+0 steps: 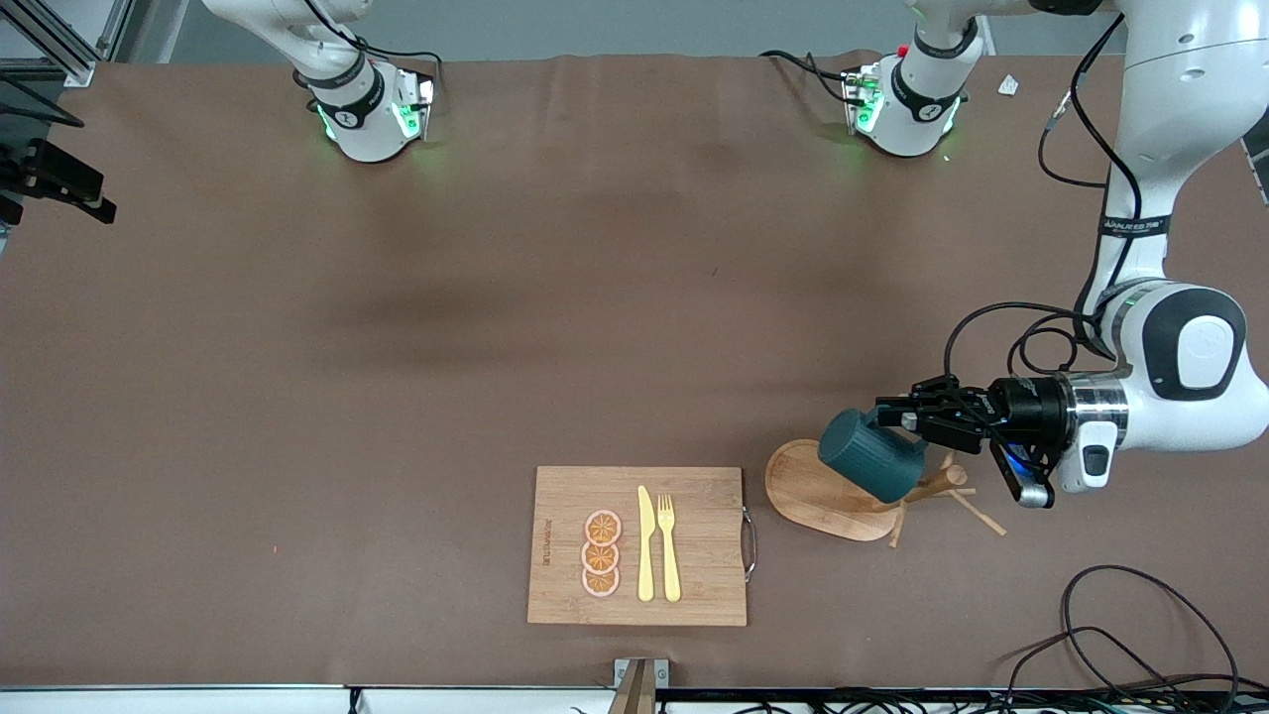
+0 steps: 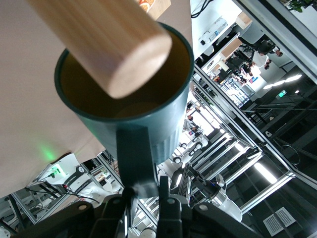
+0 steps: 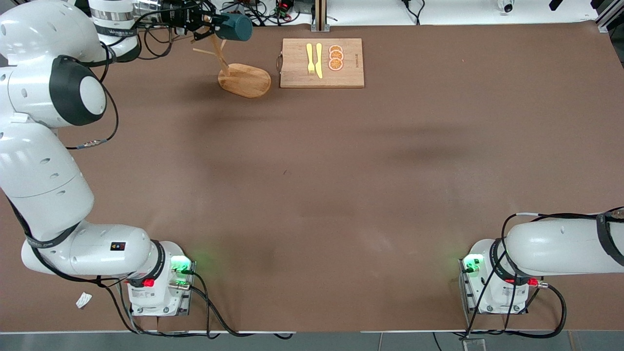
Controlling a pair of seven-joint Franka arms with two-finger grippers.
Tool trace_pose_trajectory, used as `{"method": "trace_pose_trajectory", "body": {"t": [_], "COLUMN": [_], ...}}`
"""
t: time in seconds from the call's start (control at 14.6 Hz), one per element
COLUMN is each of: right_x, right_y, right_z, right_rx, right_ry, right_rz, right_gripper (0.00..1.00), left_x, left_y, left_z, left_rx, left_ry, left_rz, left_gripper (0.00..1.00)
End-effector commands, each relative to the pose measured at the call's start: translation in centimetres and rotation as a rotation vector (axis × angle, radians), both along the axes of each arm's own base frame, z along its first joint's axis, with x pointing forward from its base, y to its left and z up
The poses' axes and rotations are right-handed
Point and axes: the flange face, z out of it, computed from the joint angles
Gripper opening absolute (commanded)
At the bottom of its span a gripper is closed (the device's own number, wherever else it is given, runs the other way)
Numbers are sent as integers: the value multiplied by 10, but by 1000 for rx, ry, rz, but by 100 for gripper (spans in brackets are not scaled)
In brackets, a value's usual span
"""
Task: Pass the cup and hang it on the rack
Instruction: 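Lower the mug handle onto a rack peg with the left gripper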
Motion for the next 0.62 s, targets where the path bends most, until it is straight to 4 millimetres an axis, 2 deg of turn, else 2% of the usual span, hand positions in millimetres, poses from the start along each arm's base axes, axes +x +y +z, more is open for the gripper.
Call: {"method": "trace_pose_trajectory", "body": {"t": [0.0,0.07,0.55], "right_x": [-5,-5,-5], "right_y": [0,0,0], "right_z": [3,2,3], "right_rx": [0,0,0], "right_ry": [0,1,0], "right_rz": [10,12,10], "right_gripper": [100,100,100], "left_x": [4,5,2], "left_y": [3,10,18], "left_z": [3,1,-13], "left_rx": [-37,-37,-60], "left_ry": [-34,-37,-73], "left_rz": [-8,0,-22], "left_gripper": [0,0,0]}}
